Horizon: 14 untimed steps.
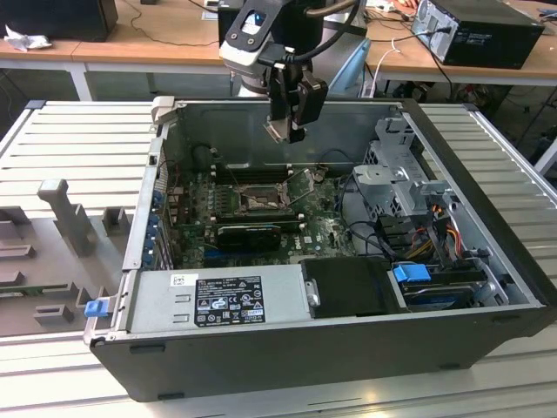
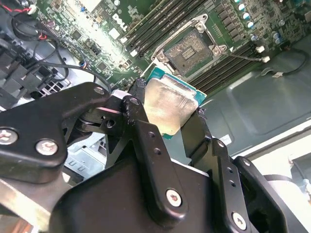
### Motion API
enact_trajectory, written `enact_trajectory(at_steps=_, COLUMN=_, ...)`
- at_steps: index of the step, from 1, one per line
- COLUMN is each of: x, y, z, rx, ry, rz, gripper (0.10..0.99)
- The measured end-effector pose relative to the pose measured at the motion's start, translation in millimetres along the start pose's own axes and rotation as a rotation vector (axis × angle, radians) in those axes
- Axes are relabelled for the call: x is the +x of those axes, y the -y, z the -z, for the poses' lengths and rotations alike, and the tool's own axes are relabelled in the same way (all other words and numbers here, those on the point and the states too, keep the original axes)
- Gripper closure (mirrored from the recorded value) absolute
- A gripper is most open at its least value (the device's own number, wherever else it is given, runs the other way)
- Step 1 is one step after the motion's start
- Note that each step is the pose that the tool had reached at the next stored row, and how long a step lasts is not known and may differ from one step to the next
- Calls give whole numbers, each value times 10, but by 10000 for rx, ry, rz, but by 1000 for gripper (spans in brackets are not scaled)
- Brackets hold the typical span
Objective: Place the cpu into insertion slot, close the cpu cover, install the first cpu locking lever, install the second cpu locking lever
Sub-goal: 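Place the cpu into insertion slot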
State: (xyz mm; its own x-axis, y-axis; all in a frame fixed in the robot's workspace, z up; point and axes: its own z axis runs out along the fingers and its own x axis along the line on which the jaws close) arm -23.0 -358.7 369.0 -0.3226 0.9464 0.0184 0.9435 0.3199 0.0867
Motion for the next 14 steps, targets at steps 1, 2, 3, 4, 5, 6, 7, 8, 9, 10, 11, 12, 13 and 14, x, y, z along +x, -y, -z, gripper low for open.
enact_trajectory(at_steps=1, x=0, y=0, z=-1, rx=-3, ry=13, rz=-149, gripper=549)
enact_trajectory(at_steps=2, x=0, y=0, z=-1, rx=-4, ry=19, rz=-224, gripper=549)
enact_trajectory(at_steps=3, x=0, y=0, z=-1, rx=-6, ry=26, rz=-302, gripper=549)
enact_trajectory(at_steps=4, x=0, y=0, z=-1, rx=-6, ry=31, rz=-371, gripper=549)
enact_trajectory(at_steps=5, x=0, y=0, z=-2, rx=-7, ry=36, rz=-416, gripper=549)
enact_trajectory(at_steps=6, x=0, y=0, z=-3, rx=-8, ry=40, rz=-462, gripper=549)
enact_trajectory(at_steps=7, x=0, y=0, z=-5, rx=-9, ry=41, rz=-479, gripper=549)
enact_trajectory(at_steps=8, x=0, y=0, z=-10, rx=-10, ry=43, rz=-501, gripper=549)
enact_trajectory(at_steps=9, x=0, y=1, z=-13, rx=-9, ry=45, rz=-511, gripper=549)
enact_trajectory(at_steps=10, x=0, y=2, z=-22, rx=-9, ry=46, rz=-525, gripper=549)
enact_trajectory(at_steps=11, x=0, y=2, z=-28, rx=-10, ry=47, rz=-539, gripper=549)
enact_trajectory(at_steps=12, x=0, y=2, z=-30, rx=-10, ry=49, rz=-551, gripper=549)
enact_trajectory(at_steps=13, x=-1, y=3, z=-32, rx=-9, ry=52, rz=-580, gripper=549)
enact_trajectory(at_steps=14, x=-1, y=3, z=-33, rx=-10, ry=56, rz=-618, gripper=549)
